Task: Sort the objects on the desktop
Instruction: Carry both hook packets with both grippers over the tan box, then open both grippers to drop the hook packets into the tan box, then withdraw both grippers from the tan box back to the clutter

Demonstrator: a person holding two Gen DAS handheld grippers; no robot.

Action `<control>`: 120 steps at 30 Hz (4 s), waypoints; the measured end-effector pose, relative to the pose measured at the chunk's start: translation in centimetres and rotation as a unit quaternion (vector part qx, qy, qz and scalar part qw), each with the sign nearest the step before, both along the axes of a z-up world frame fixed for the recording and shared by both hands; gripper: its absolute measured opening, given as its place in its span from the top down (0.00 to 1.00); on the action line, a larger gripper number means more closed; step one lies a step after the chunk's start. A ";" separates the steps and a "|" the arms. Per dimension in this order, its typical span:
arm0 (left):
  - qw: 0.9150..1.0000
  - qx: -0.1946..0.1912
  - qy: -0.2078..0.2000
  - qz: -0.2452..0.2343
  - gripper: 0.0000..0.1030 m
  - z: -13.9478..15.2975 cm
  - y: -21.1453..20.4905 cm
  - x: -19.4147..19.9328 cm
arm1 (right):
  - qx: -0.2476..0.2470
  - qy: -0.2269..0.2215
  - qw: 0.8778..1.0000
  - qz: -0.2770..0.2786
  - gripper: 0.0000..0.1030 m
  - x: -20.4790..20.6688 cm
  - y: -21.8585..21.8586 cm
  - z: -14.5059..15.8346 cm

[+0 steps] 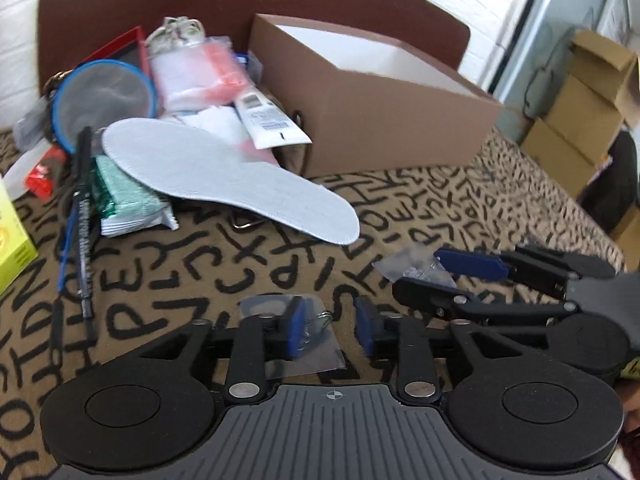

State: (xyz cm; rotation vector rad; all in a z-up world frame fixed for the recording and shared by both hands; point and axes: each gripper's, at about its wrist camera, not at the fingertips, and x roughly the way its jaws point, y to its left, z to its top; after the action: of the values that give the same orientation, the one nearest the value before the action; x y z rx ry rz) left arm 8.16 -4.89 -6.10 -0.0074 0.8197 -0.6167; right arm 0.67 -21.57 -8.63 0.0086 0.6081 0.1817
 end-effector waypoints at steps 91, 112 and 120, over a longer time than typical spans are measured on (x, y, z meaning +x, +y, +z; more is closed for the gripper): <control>0.994 -0.061 -0.084 0.029 1.00 11.7 -11.7 20.1 | -0.074 -0.125 0.986 -0.075 0.44 15.1 -8.9 9.2; 0.992 -0.065 -0.104 0.038 0.00 8.8 -11.8 21.4 | -0.061 -0.070 0.991 -0.094 0.00 18.2 -10.4 5.4; 0.992 -0.054 -0.107 0.045 0.00 9.0 -11.5 19.8 | -0.035 -0.058 0.992 -0.108 0.00 17.3 -10.9 6.0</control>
State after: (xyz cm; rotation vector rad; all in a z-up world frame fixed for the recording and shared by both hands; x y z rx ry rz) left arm 27.97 -16.43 2.90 -0.0758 0.5755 -0.5661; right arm 17.94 -32.50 -2.66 -0.0042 0.4929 -0.0489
